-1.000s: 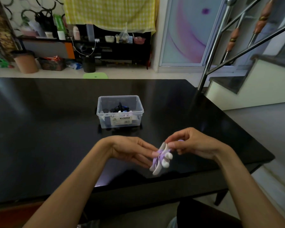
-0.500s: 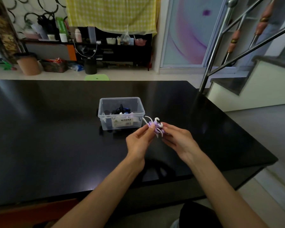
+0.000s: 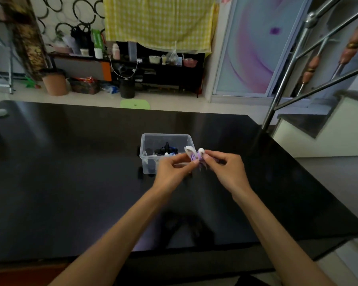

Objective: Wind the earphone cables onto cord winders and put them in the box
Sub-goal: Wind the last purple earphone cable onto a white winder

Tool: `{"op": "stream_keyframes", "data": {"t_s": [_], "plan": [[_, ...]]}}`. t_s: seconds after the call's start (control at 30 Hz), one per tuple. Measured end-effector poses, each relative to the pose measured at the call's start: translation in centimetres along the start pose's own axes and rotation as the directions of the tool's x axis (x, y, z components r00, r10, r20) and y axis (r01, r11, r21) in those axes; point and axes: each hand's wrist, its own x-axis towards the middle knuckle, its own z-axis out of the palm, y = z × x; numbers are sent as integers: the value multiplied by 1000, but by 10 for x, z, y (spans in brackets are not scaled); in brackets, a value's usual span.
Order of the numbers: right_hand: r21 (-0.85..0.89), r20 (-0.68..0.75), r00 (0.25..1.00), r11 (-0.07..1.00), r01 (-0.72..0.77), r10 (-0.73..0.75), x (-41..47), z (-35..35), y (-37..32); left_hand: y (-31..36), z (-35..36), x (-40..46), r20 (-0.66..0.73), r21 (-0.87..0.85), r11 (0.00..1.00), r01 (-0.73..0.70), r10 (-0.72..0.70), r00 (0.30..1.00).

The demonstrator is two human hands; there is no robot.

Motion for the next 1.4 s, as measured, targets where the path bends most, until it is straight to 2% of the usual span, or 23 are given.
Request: {"op": "stream_keyframes", "data": {"t_s": [0.07,0.1,0.13,0.17,0.23,0.3,0.4,0.5,0.53,0.63,0.7,0.8,0.87,1.0,1.1,1.2,1.33,1.4], "plan": [[-82,82,994,993,81,-75,22,4,-13,16,-23,24,-11,211,977,-24,27,1000],[-126,123,987,984,123,-107,36,9,-19,24,-34,39,-12,353,935,-38,45,999],[-168,157,979,973,156,-130,51,15,-24,32,-44,54,-4,525,849,-58,71,997],[-202,183,972,962,182,-145,67,23,-27,41,-53,69,18,692,718,-77,90,996],[-265,230,960,939,219,-159,93,41,-28,51,-66,92,46,885,459,-80,85,995],[-329,310,940,911,248,-144,114,63,-23,49,-74,111,38,953,299,-52,52,998],[-428,416,907,866,258,-65,126,85,-9,32,-73,119,25,990,136,-21,-27,999],[-462,450,893,857,229,3,129,101,7,11,-73,127,10,999,-53,-13,-59,998],[-456,445,895,864,214,13,129,105,11,6,-74,130,11,996,-85,-16,-59,998],[-468,407,913,865,182,28,131,110,15,2,-79,136,-7,997,-79,1,-71,997],[-531,371,929,822,205,7,133,110,15,2,-81,138,-8,997,-79,3,-64,998],[-628,382,924,738,248,15,131,113,17,1,-83,136,39,986,-159,-48,-63,997],[-631,422,906,727,271,29,128,116,19,2,-83,132,79,980,-175,-99,-118,990],[-620,460,877,758,204,140,131,119,13,11,-92,123,113,992,-31,-125,-264,958],[-619,458,849,780,91,265,133,118,8,7,-96,120,125,992,22,-125,-320,939],[-606,452,851,792,75,266,130,118,8,1,-97,117,132,991,52,-122,-320,938],[-641,452,860,758,126,239,123,115,5,1,-96,113,150,982,148,-115,-248,957],[-642,497,829,751,153,256,118,111,3,-1,-93,112,138,984,151,-94,-313,940]]}}
